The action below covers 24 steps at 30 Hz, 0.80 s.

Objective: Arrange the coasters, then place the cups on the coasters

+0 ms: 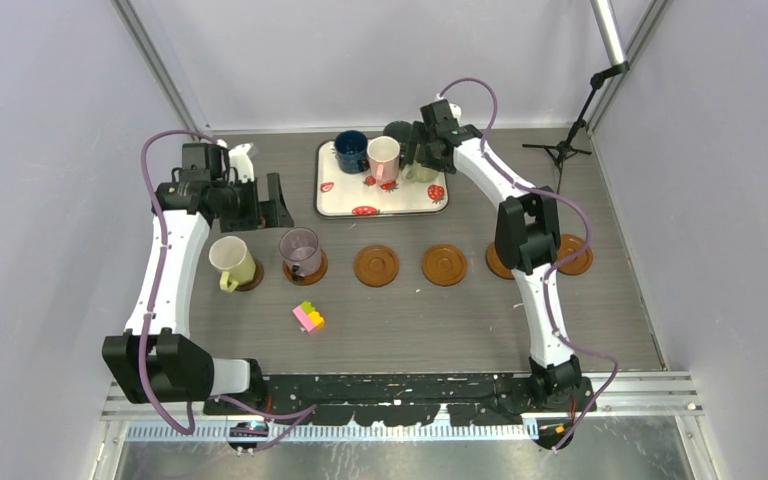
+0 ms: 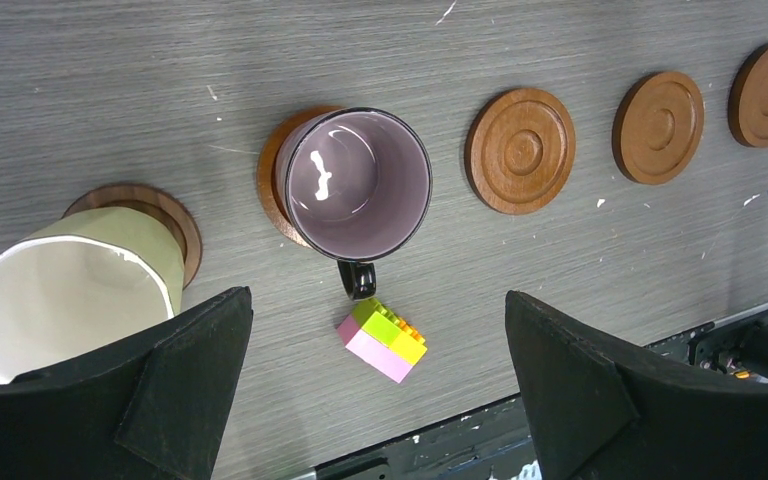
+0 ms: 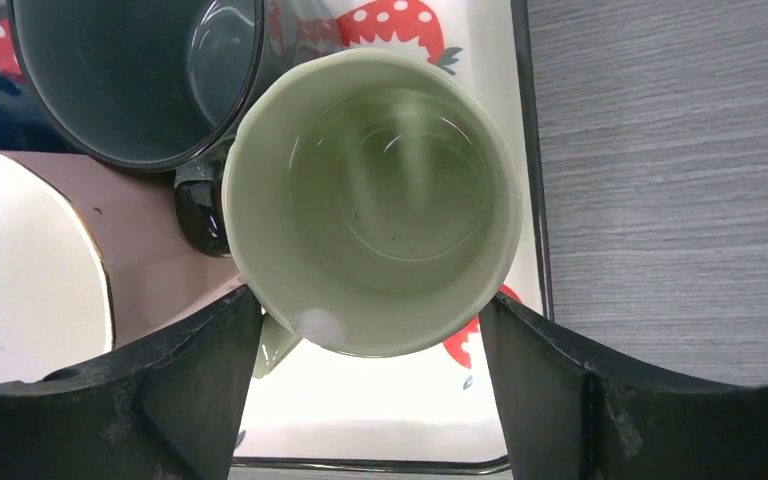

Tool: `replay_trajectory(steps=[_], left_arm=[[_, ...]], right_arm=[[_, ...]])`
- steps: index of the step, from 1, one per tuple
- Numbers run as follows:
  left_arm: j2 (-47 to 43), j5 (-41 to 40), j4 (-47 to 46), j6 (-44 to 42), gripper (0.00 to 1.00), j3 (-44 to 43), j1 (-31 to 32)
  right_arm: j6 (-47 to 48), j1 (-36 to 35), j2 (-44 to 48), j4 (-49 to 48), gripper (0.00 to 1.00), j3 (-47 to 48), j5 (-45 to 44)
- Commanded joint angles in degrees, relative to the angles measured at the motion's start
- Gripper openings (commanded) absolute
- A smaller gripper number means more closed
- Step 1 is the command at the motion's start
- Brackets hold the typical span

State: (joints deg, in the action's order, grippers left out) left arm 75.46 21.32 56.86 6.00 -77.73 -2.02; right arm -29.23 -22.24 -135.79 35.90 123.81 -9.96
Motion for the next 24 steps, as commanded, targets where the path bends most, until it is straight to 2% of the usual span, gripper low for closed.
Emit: replay_trajectory(steps=[1,7,16,22,24], left_arm=[[-0.9,1.8,-0.5,0.5,1.0,-0.1,-0.6],[-1.0,1.9,-0.7,0.7,1.0,0.0,-0.6],[-1.4,2.0,-0.8,0.9,1.0,0.5,-0.8],[-1.4,1.9,-0.9,0.9,1.0,0.5,-0.9],[-1.5,1.7,-0.8,0.9,1.0,0.5,-1.0]], right_arm=[[7.3,1.3,2.7,4.2,0.84,1.9,2.5],[5.9,0.9,3.8,4.2,0.96,2.0,3.8],[-1.0,-1.2,3.5,4.3,0.97,2.1,-0.9],[-1.9,-2.6,0.6,5.0,0.97,5.5,-2.1],[-2.2,-2.7,0.0,5.0,0.94,5.7,-3.1]])
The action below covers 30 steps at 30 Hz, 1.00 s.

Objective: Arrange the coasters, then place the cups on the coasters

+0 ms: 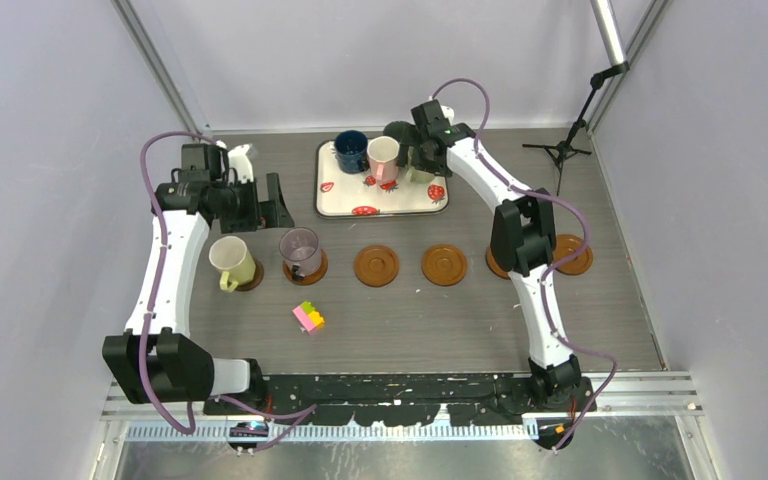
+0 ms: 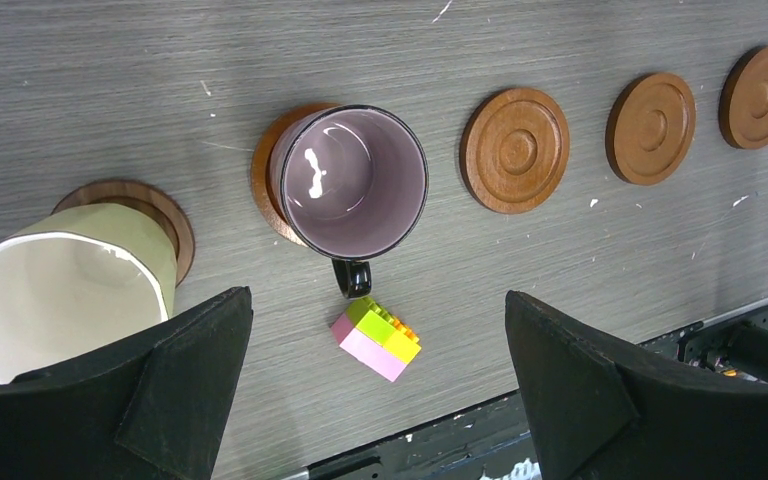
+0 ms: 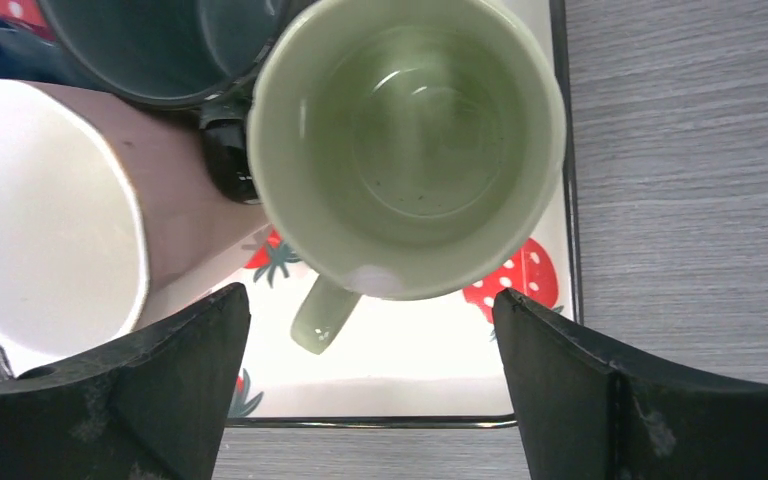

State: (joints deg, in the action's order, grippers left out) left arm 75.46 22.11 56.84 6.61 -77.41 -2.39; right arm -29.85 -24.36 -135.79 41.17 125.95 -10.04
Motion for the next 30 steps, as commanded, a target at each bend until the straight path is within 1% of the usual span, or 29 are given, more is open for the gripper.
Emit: replay_trajectory(steps=[1,5,14,19,24,26,30], left_arm=[[-1.5,0.9,-0.7,0.3,1.0,0.2,-0.6],[-1.7,0.9,-0.7,0.3,1.0,0.2,-0.8],[-2.2,1.1,-0.5,0.4,1.0,0.1,-1.0],[-2.2,1.3,-0.6,0.5,1.0,0.2,-0.9],[-2.1,1.2,-0.8,0.5,1.0,0.4,-1.0],[-2.2,1.1,-0.9,0.5,1.0,0.6,-1.1],[-2.0,1.0,-0.9,0.4,1.0,0.3,-1.2]], right_arm=[[-1.7,-0.5,-0.2,-0.1,0.92,3.5,-3.5],[-1.4,-0.5,0.9,-0.1,0.83,1.2,-5.6],[1.0,0.8,4.0,0.1,0.67,-3.6,-5.7],[2.3,1.7,5.5,-0.5,0.65,-5.3,-3.6],[3.9,1.7,4.1,-1.4,0.59,-4.0,-1.4],[4.9,1.6,3.1,-1.5,0.54,-3.0,-1.0],[6.1,1.6,1.8,-1.6,0.48,-1.9,-0.3]])
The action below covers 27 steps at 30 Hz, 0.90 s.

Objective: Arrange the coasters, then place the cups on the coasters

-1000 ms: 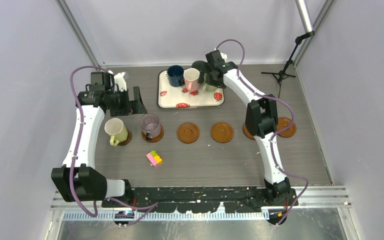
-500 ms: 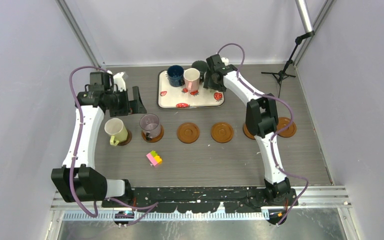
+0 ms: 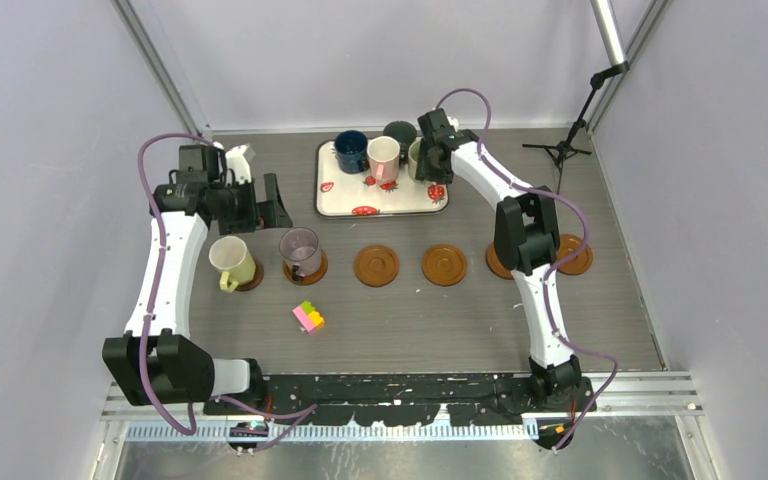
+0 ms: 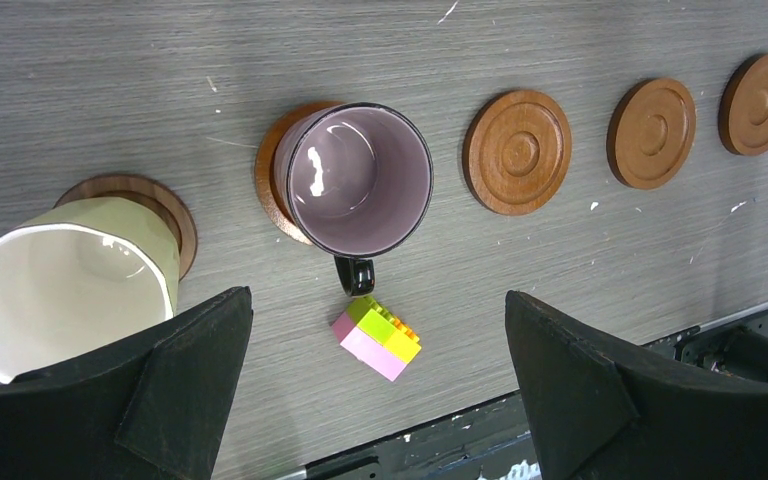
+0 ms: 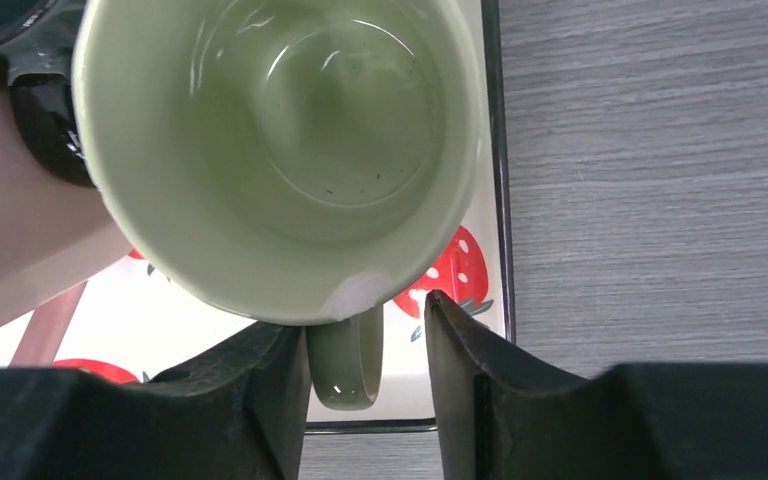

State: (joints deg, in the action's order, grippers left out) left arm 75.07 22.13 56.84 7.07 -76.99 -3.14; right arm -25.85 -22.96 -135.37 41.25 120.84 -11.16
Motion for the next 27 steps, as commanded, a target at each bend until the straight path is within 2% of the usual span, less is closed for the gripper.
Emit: replay_trajectory(steps=[1,8,11,16,27], left_arm=[[-1.5,1.0,-0.8,0.0,1.0,-0.3,-0.5],[-1.6,0.9,-0.9,0.0,1.0,-0.2,-0.6],[-1.8,1.0,-0.9,0.0,1.0,-0.2,-0.6],[-2.2,0.8,-0.6,0.0,1.0,-0.3,-0.6],[-3.1,0.6,0.2,-0.1,1.0,-1.2,-0.6]], right_arm=[[2.3,0.2,1.3,-1.8,0.46,3.1,0.9],[3.9,0.3,2.3,-3.8,0.35,1.4,0.1],[4.5,0.3,2.8,-3.8,0.25,1.0,0.3],[4.5,0.1,4.8,-3.8,0.01,-0.3,1.3],[2.9,-1.9,19.1,-6.6,0.0,-9.5,2.5]])
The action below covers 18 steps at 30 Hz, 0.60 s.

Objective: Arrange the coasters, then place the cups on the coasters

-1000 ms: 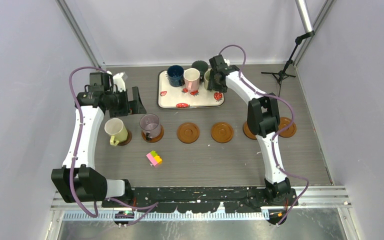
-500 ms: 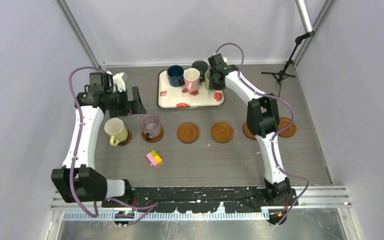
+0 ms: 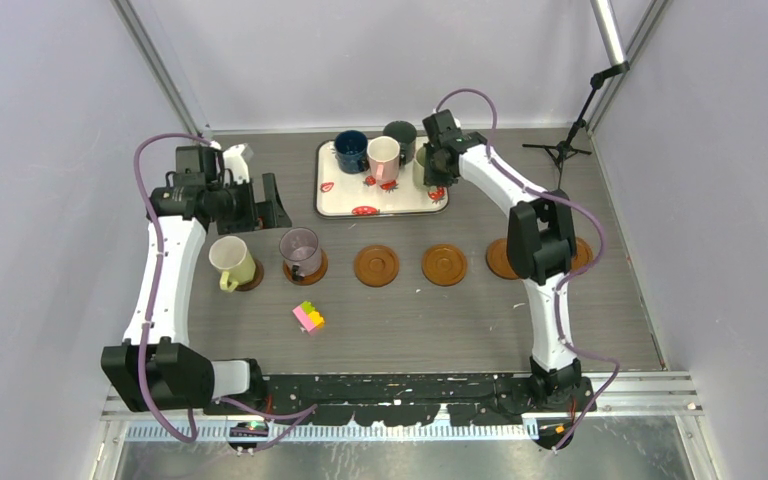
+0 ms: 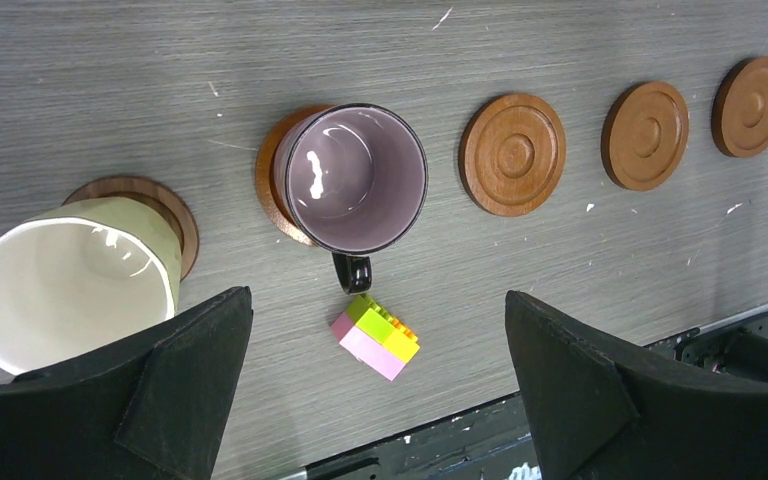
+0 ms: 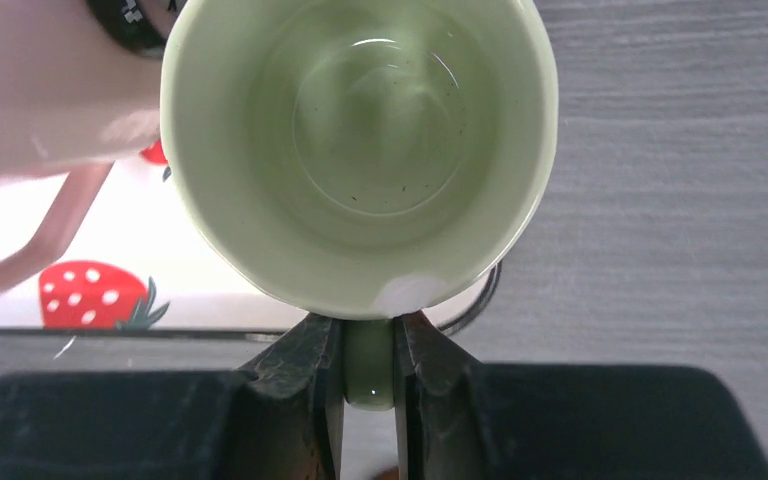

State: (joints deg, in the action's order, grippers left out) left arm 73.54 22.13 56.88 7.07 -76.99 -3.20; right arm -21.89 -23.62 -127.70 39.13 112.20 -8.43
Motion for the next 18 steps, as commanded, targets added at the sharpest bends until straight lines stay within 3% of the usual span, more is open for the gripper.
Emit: replay_trajectory(steps=[1,8,18], left_arm=[[-1.5,0.5,0.5,-0.3,1.0,-1.6,-0.6],[-2.3,-2.1,1.6,-0.7,1.0,-3.0,-0.6],[-3.8,-5.8,2.1,1.5,1.0,-5.2,-1.2]], right_arm=[[-1.1,-1.6,12.6,-4.5,0.0,-1.8,-0.3],[-3.6,-6.2,21.0,-2.6,0.0,-8.3,-1.7],[-10.9,-20.8,27.0,5.1,0.0,-13.7,-15.6]])
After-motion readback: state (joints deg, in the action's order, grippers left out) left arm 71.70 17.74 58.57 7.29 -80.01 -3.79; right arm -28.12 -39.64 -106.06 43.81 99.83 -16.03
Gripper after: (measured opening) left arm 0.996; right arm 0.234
